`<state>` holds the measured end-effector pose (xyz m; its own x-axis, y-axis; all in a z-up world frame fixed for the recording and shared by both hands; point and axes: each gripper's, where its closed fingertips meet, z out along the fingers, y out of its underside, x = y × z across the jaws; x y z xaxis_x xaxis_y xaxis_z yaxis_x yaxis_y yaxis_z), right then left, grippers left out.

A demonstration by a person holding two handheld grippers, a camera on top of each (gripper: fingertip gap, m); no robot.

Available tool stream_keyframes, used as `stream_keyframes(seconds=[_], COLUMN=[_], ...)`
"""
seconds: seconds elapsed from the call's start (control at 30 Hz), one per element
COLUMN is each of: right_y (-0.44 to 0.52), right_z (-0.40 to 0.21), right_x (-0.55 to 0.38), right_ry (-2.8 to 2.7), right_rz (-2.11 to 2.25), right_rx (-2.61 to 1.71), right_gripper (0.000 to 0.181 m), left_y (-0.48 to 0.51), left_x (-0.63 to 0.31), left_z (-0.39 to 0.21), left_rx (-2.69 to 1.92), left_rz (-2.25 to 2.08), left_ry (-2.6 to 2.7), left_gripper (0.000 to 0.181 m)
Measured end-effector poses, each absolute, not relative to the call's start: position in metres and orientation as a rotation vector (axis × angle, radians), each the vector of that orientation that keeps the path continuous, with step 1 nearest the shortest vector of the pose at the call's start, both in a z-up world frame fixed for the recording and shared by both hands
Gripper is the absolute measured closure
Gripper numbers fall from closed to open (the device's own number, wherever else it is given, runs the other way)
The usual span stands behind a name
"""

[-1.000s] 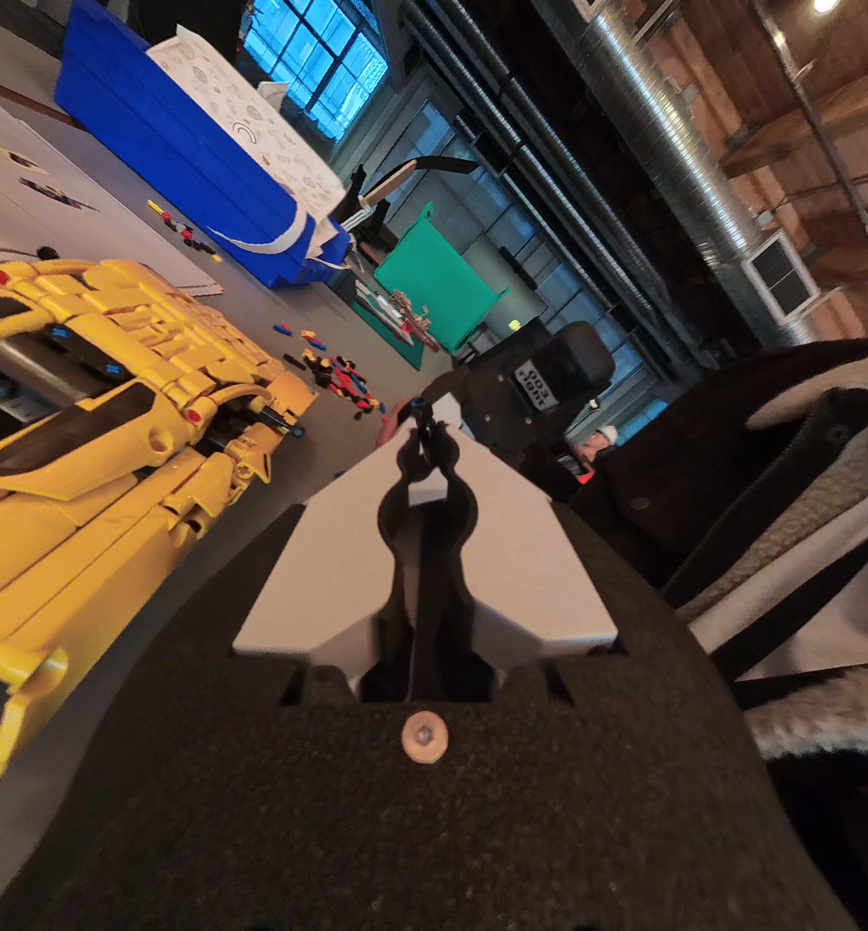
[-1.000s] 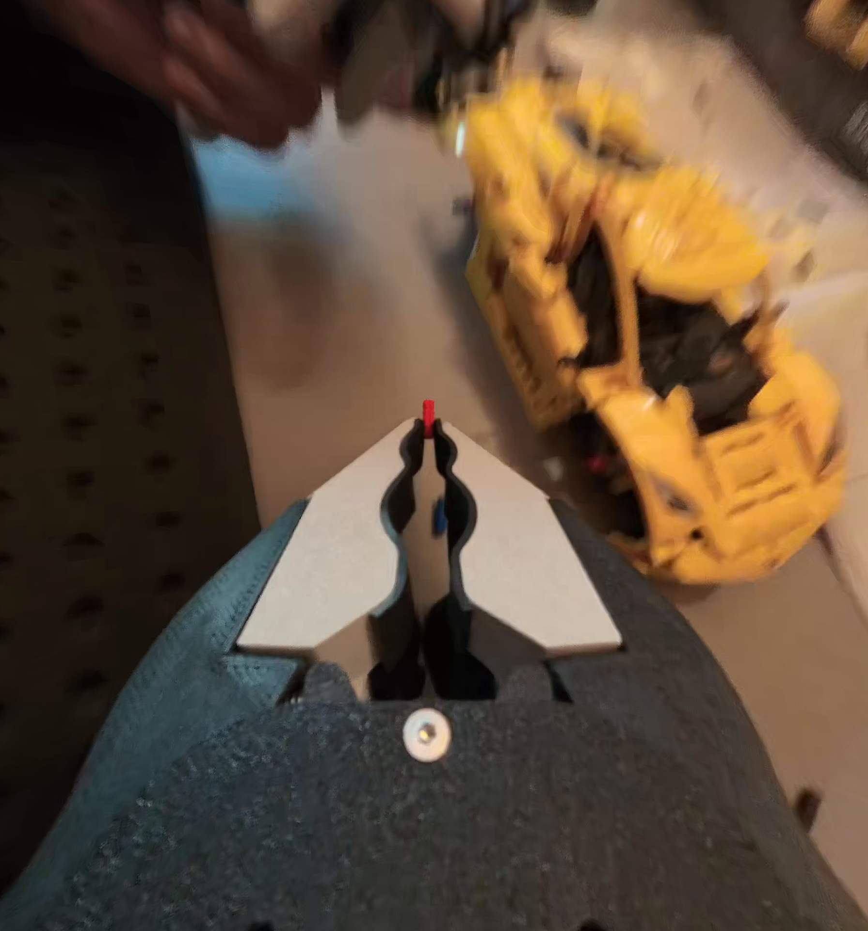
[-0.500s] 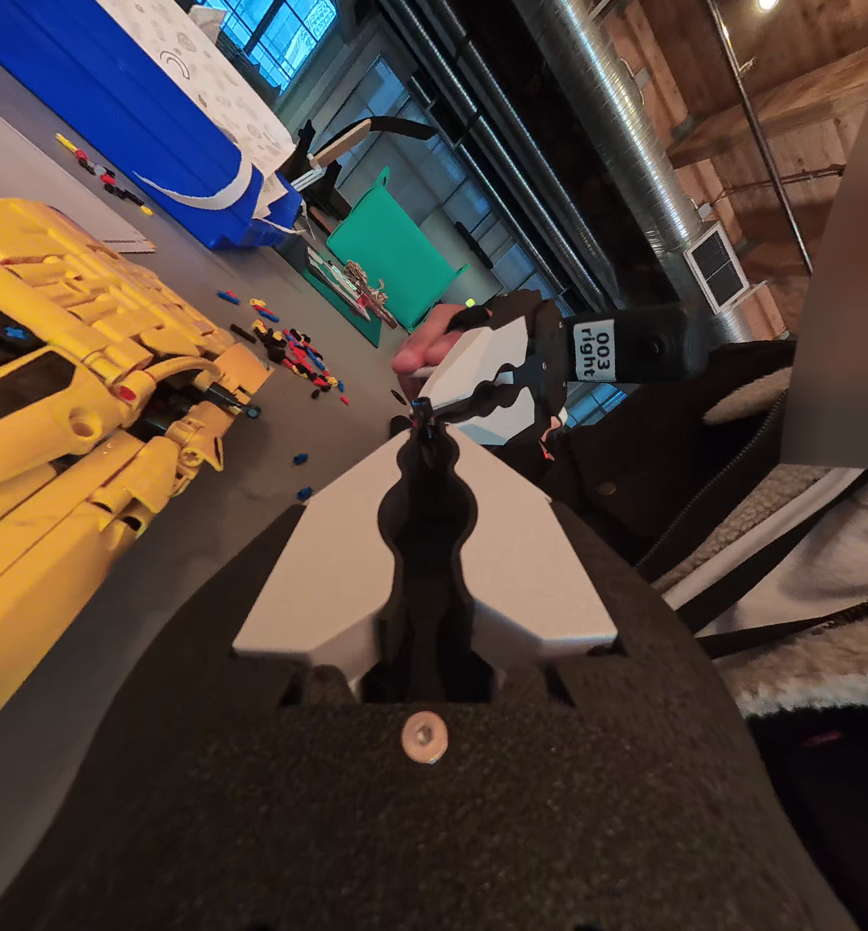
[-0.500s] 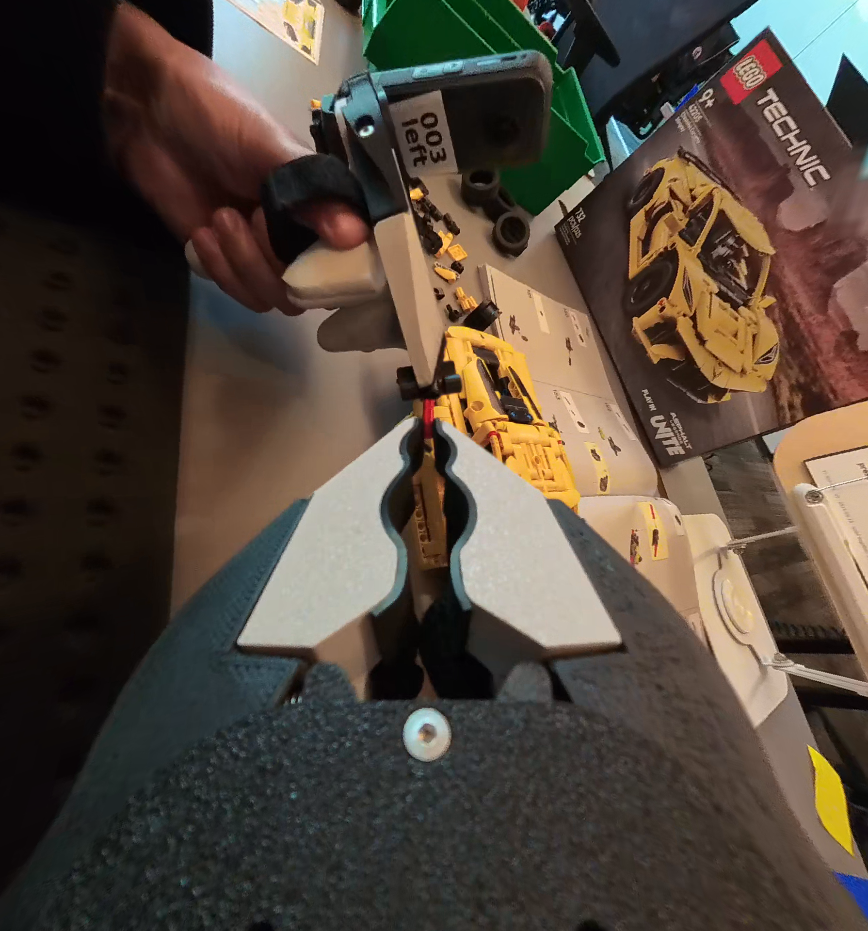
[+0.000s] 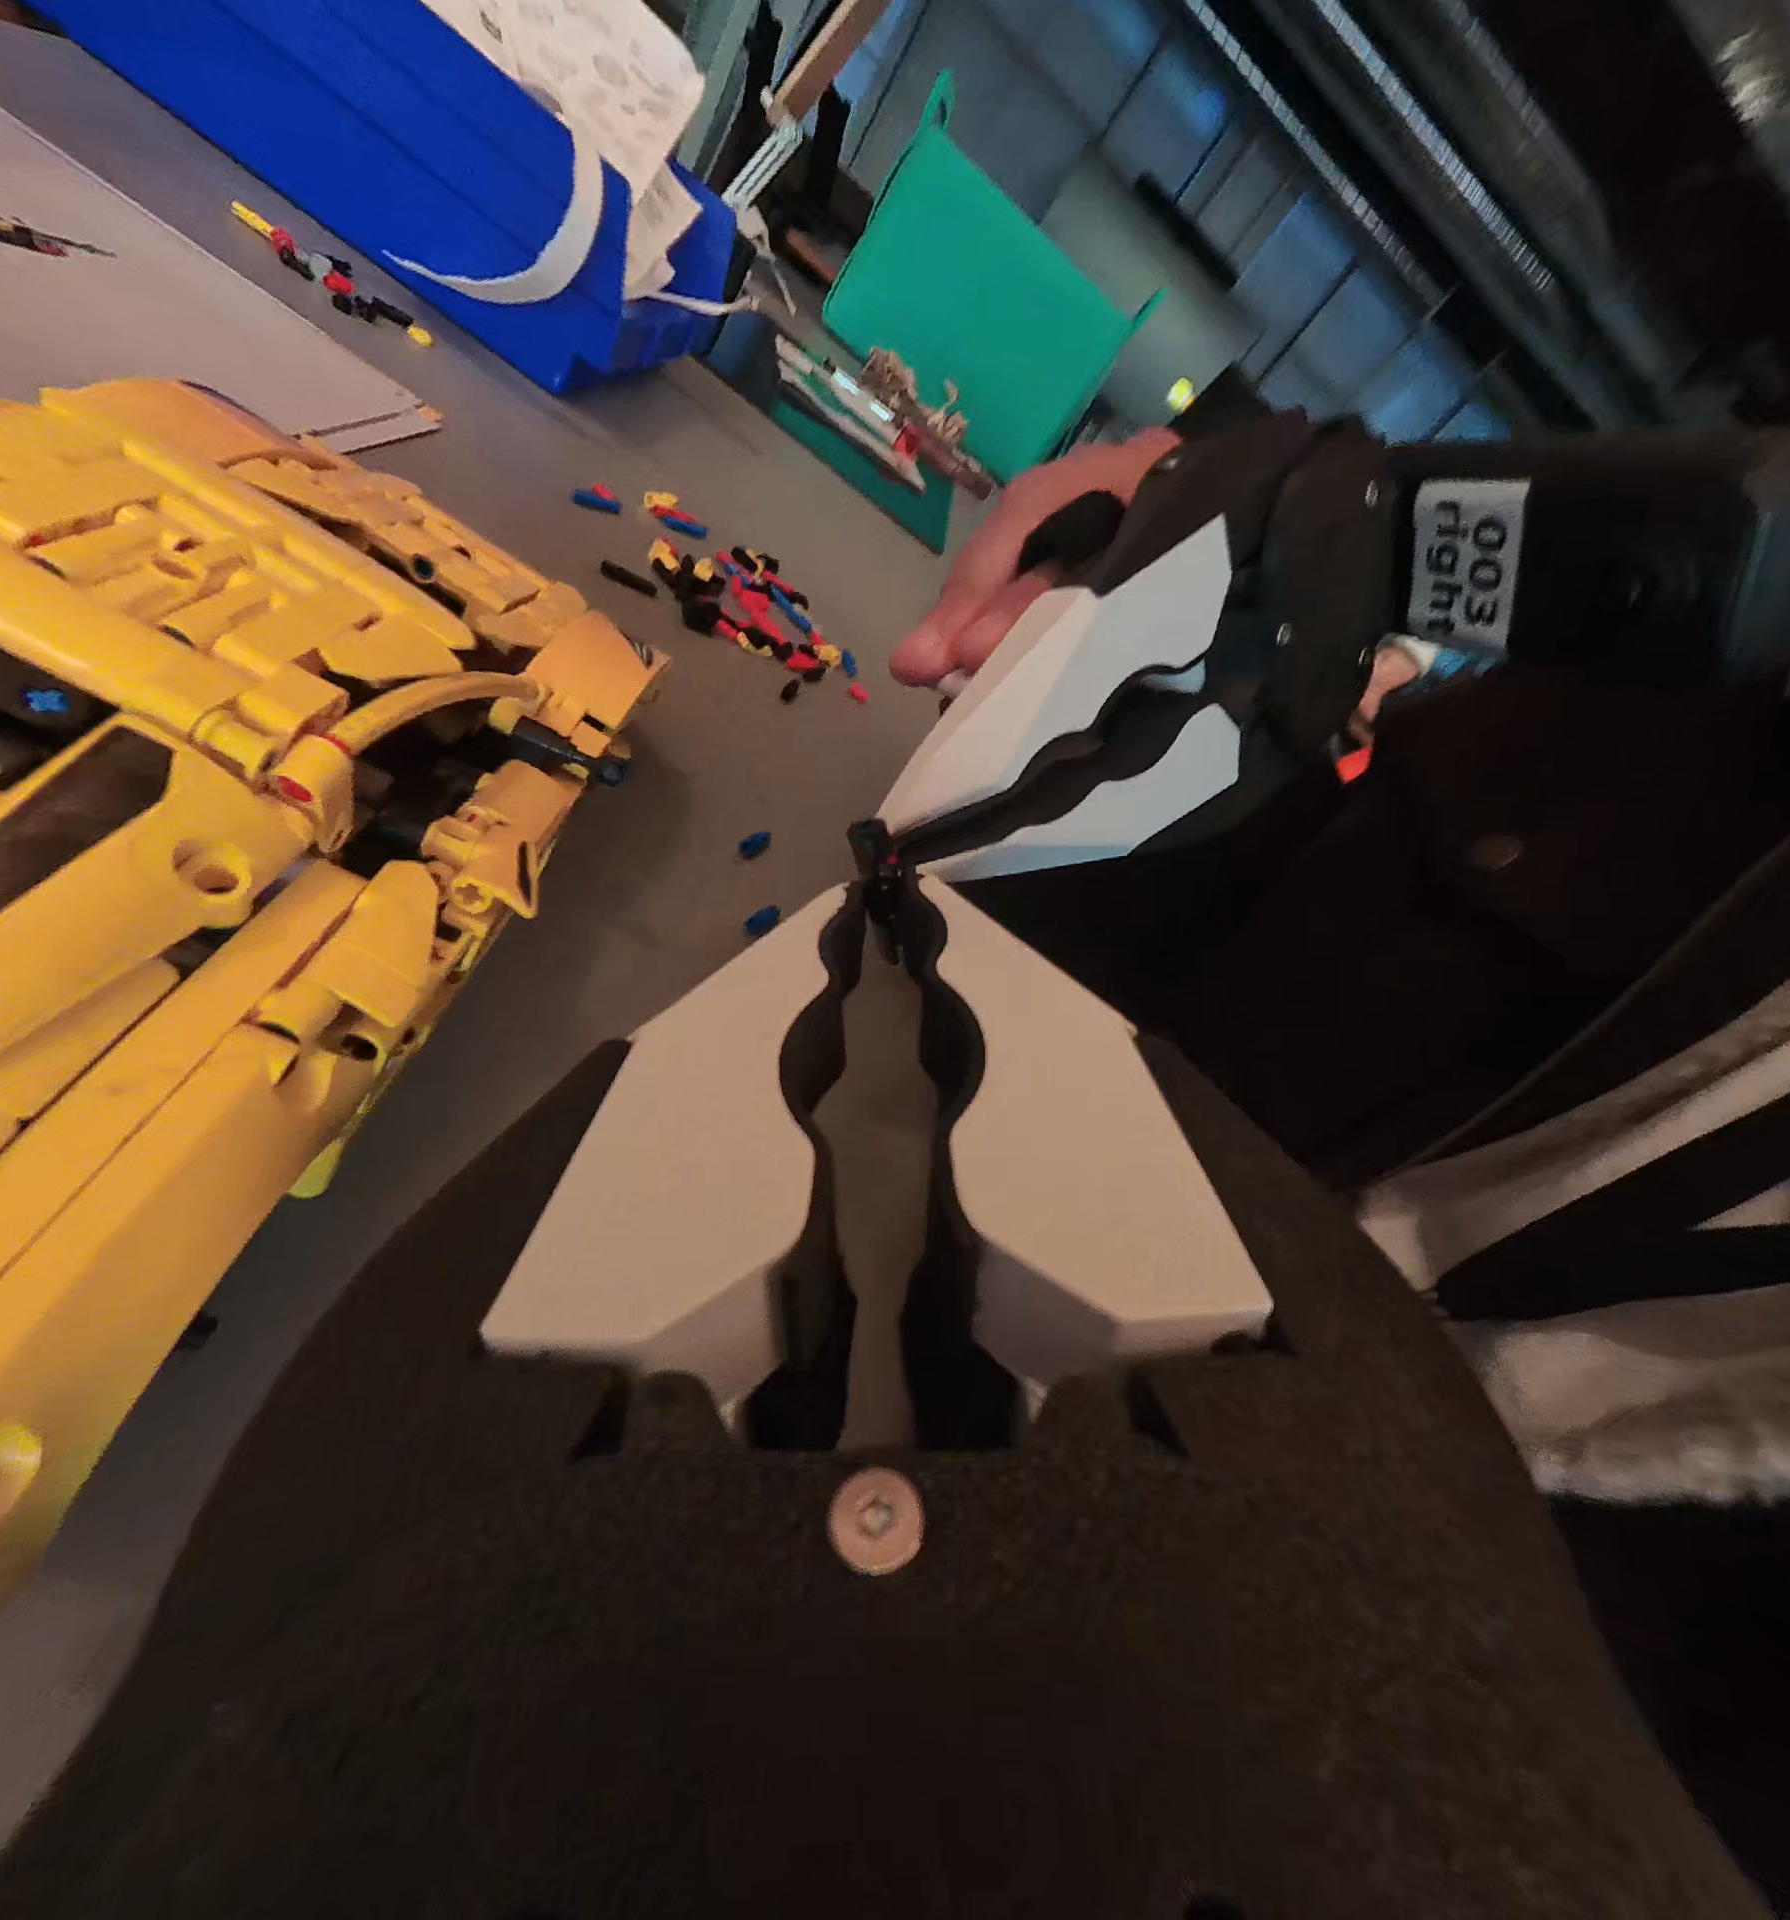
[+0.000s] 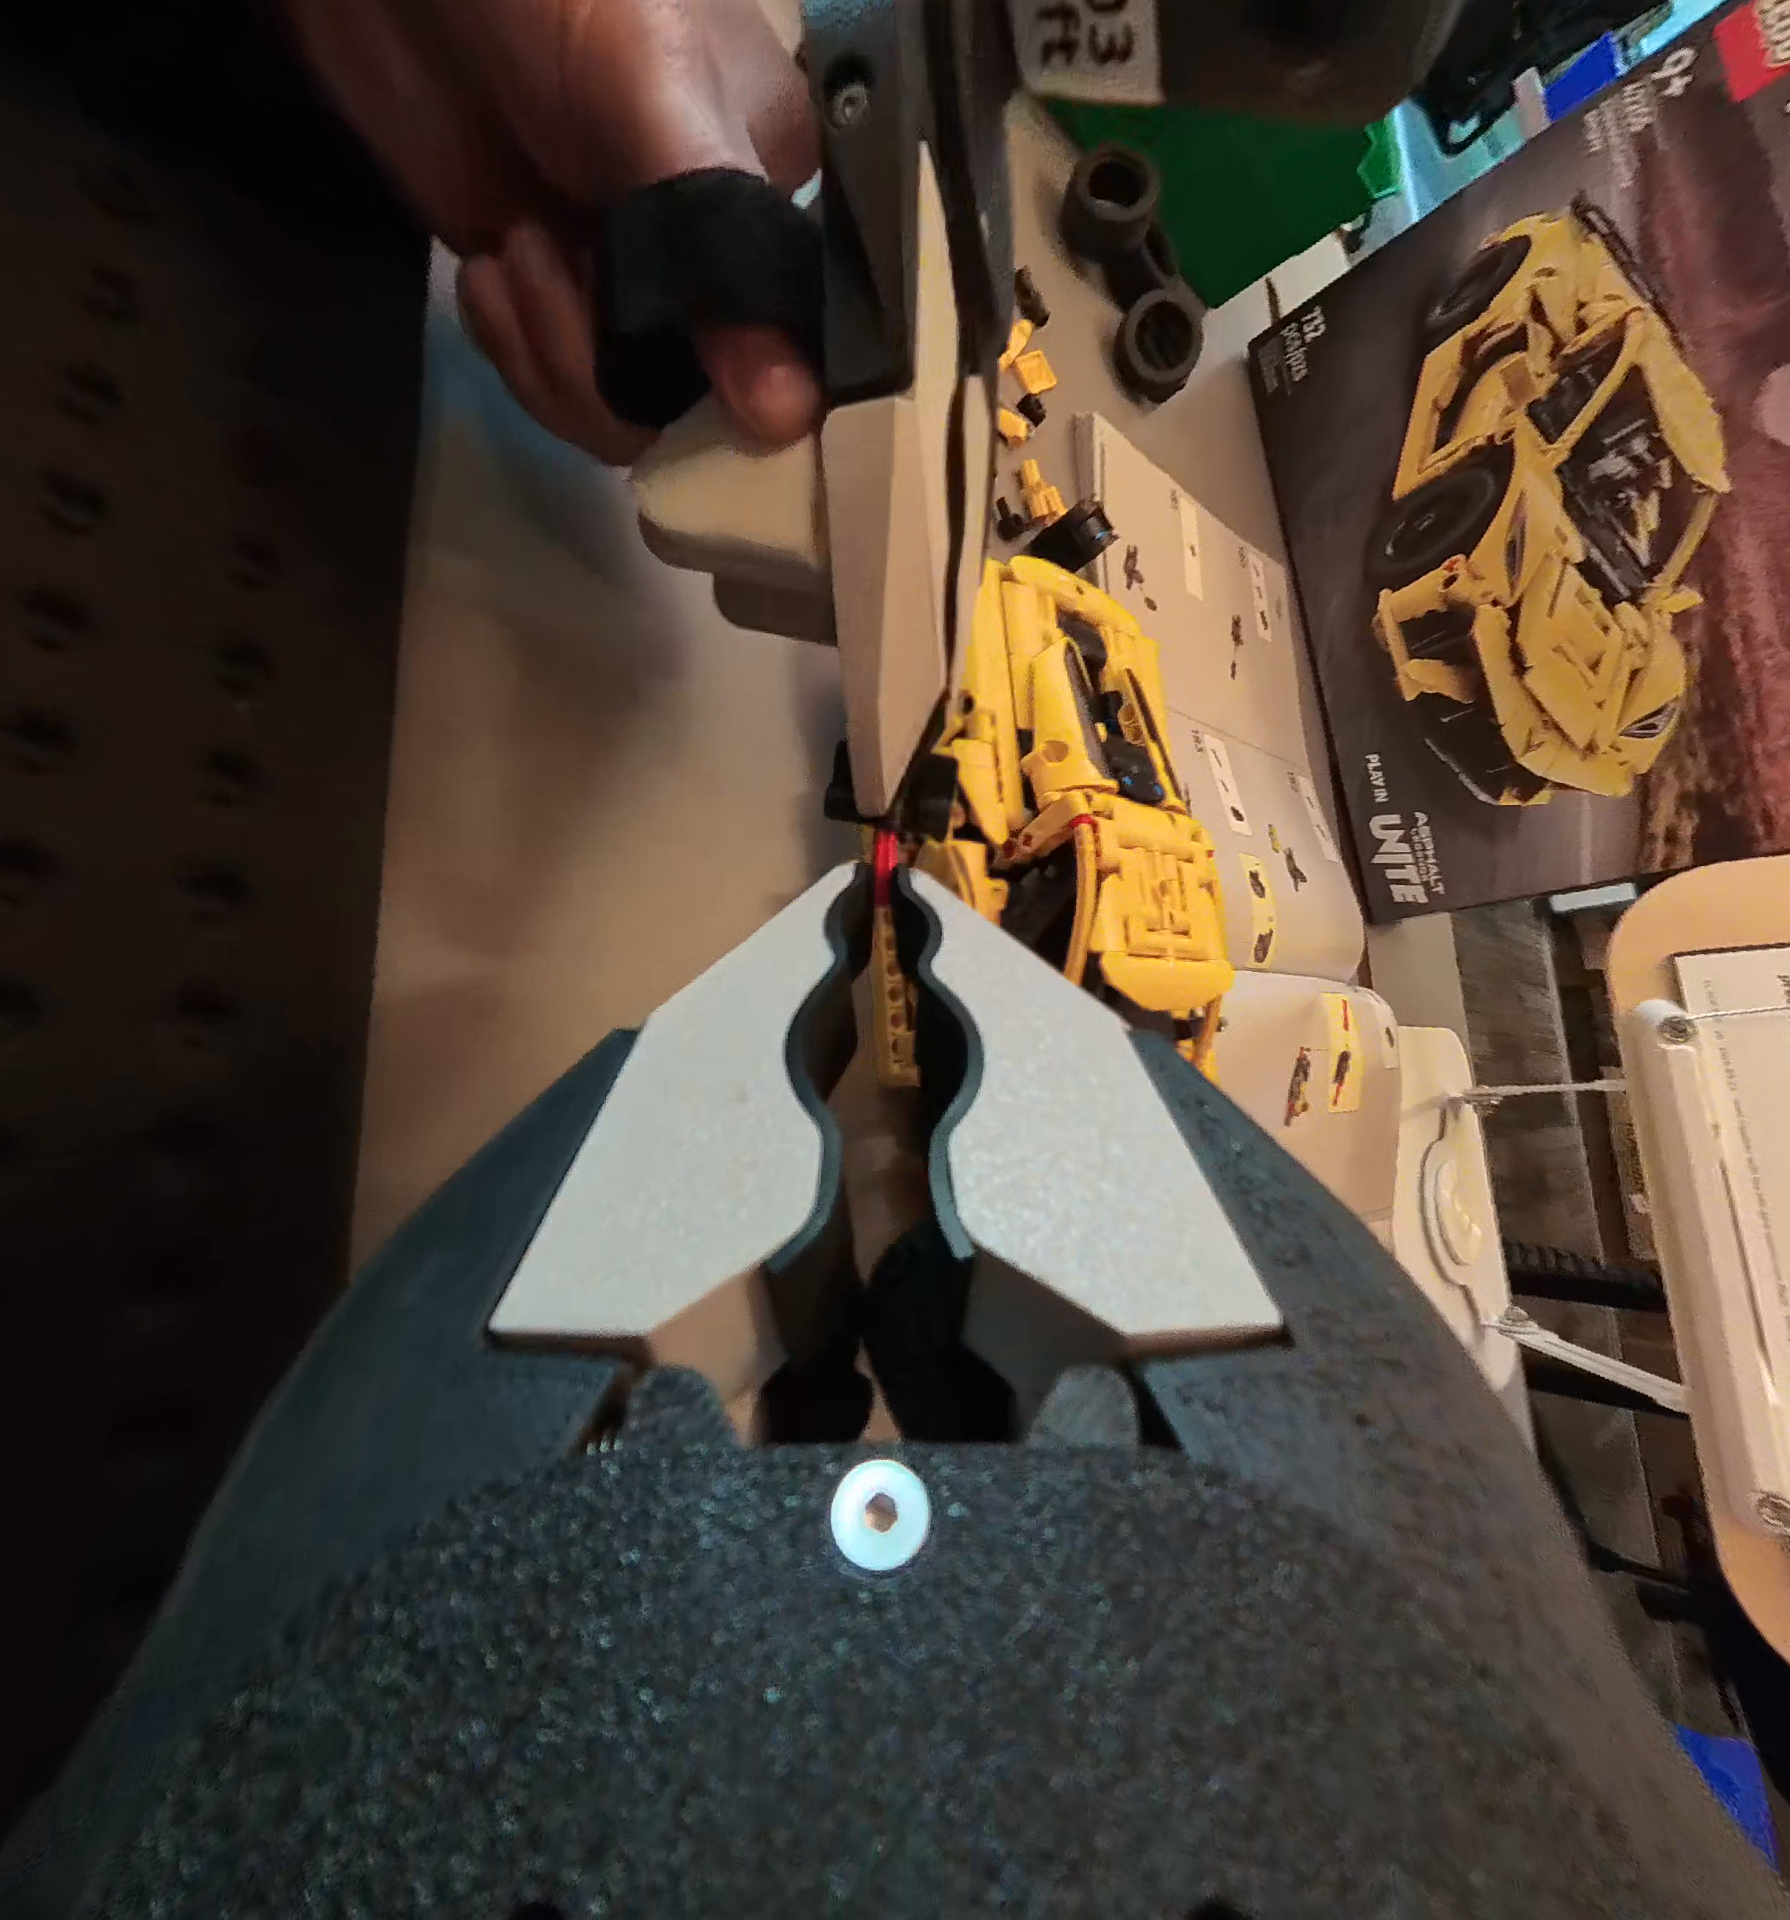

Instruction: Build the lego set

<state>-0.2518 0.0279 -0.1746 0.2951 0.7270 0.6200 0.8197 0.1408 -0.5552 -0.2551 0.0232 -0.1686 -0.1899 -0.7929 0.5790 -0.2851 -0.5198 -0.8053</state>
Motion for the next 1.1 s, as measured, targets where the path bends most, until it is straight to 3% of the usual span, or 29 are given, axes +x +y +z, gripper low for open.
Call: stream_keyframes(seconds=[0.4,1.1], right_y=[0.017,0.021], right_z=[-0.165,-0.15], right_x=[-0.256,-0.262], right_ry=[-1.153,-1.007], right_rz=[0.575,0.75], right_rx=[-1.657,-1.603], right_gripper=[0.18,0.176], left_y=[0.012,0.015], left_x=[-0.256,-0.261], left_z=[-0.159,-0.14], left_rx=[-1.61,-1.547], left_rz=[-1.859,-2.037], left_ry=[1.264,1.151], left_gripper=[0.175,0.175])
